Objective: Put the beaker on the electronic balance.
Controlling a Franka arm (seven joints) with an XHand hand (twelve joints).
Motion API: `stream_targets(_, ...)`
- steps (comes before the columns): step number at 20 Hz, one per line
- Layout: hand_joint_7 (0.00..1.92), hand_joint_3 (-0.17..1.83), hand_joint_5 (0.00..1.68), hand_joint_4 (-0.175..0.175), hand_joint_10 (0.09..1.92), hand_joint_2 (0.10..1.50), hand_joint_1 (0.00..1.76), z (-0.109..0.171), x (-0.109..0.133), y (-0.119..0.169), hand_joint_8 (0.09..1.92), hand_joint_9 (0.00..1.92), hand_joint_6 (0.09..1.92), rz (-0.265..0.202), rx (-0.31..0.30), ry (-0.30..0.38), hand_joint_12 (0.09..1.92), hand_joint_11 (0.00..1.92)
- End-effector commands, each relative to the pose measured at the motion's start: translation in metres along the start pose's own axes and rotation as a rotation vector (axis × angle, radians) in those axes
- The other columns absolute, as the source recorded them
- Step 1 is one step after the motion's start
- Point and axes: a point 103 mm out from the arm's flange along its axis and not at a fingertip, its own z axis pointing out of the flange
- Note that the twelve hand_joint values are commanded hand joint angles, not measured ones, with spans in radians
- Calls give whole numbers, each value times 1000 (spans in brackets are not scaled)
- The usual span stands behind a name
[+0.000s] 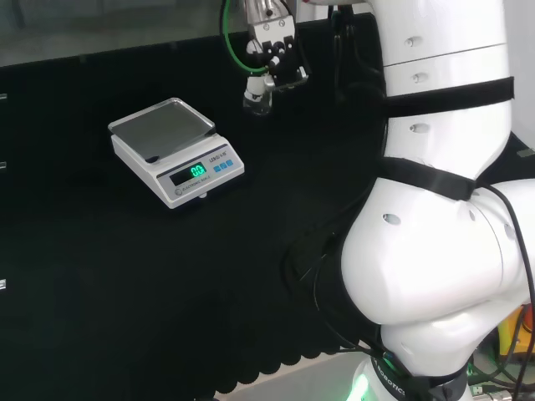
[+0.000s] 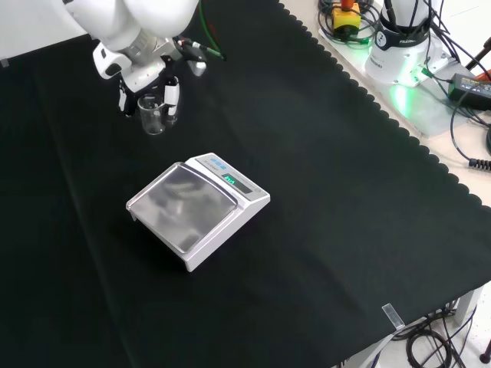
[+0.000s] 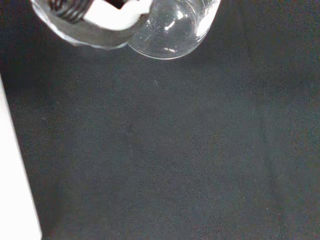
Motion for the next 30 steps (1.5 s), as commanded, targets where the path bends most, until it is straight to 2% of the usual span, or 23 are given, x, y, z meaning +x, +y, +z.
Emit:
stream_targets(1, 1276, 62, 940, -175, 859, 1105, 1156, -24, 23, -15, 896, 1371, 1068, -40, 4, -81, 973, 1455)
stream_targets(7, 1276, 59, 940, -175, 864, 1106, 1155, -42, 40, -26, 899, 1372, 1069, -60, -8, -90, 982, 1460)
stream_targets(13, 1273, 57, 939, -175, 865, 1107, 1154, -54, 66, -35, 901, 1372, 1069, -100, -29, -87, 987, 1464)
stream_targets(22, 1262, 50, 927, -175, 854, 1116, 1150, -54, 128, -31, 898, 1369, 1084, -193, -56, -70, 982, 1468)
stream_targets(27, 1240, 47, 925, -175, 848, 1118, 1150, -46, 165, -25, 893, 1360, 1087, -242, -66, -49, 981, 1461)
stream_targets(30, 1231, 46, 922, -175, 846, 1120, 1149, -37, 186, -19, 894, 1355, 1091, -267, -51, -46, 980, 1456)
